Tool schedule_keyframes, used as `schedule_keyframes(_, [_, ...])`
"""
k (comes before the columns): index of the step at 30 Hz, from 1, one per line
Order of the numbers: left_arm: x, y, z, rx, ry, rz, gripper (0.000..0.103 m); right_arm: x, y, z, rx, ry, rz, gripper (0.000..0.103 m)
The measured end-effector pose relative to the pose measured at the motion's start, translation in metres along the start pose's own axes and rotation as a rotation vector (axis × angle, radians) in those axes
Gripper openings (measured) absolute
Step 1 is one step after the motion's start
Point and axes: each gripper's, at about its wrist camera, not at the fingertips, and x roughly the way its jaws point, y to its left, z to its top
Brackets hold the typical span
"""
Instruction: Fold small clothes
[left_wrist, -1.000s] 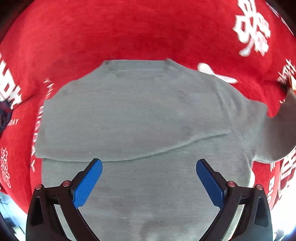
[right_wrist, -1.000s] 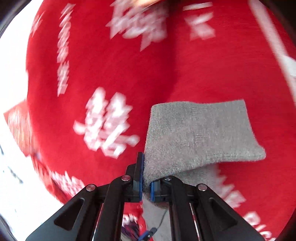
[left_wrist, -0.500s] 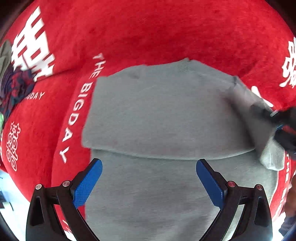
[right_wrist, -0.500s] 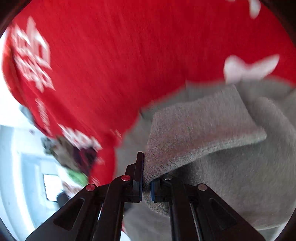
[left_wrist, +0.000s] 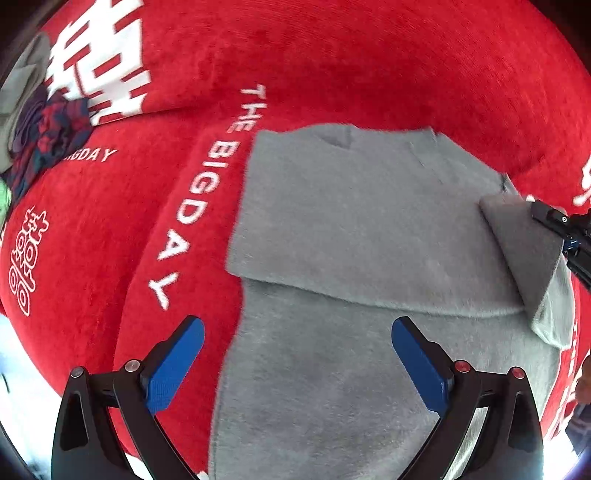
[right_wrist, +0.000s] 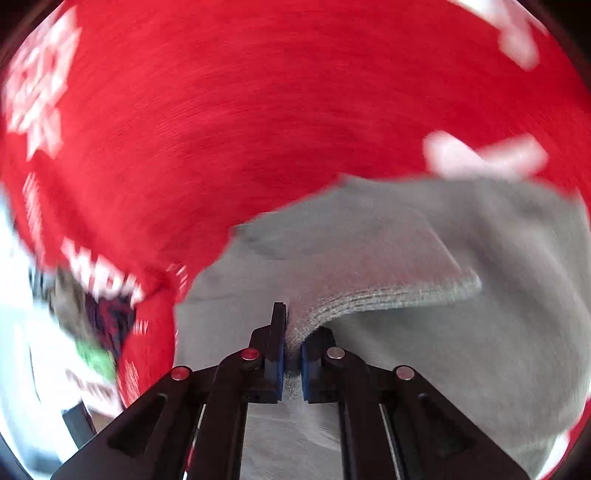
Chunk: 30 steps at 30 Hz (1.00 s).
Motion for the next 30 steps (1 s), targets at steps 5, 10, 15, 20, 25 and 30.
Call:
schedule_keyframes(5, [-0.002, 0.020, 0.009, -0.050, -0.016, 0.013, 0.102, 0.049, 0.064, -0.017, -0.289, 0.134, 0.005, 0.007])
schedule_keyframes(10, [0.000, 0.032, 0.015, -0.074, -0.012, -0.037, 0.102, 0.088, 0.073, -0.045, -0.365, 0.288, -0.087, 0.012])
schedule_keyframes(15, [0.006, 0.013, 0.026, -0.040, 0.017, -0.167, 0.102, 0.053, 0.052, -0.048, -0.253, 0.245, -0.023, 0.061])
schedule_keyframes(20, [0.029, -0.019, 0.037, -0.021, 0.085, -0.293, 0.102, 0.005, 0.006, -0.058, -0.050, 0.212, -0.003, 0.061])
schedule_keyframes(25, [0.050, -0.031, 0.045, -0.076, 0.127, -0.329, 0.101, -0.053, -0.075, -0.089, 0.283, 0.148, -0.002, 0.061])
schedule_keyframes(30, [0.052, -0.032, 0.051, -0.121, 0.122, -0.332, 0.097, -0.093, -0.152, -0.114, 0.648, -0.045, 0.041, 0.061])
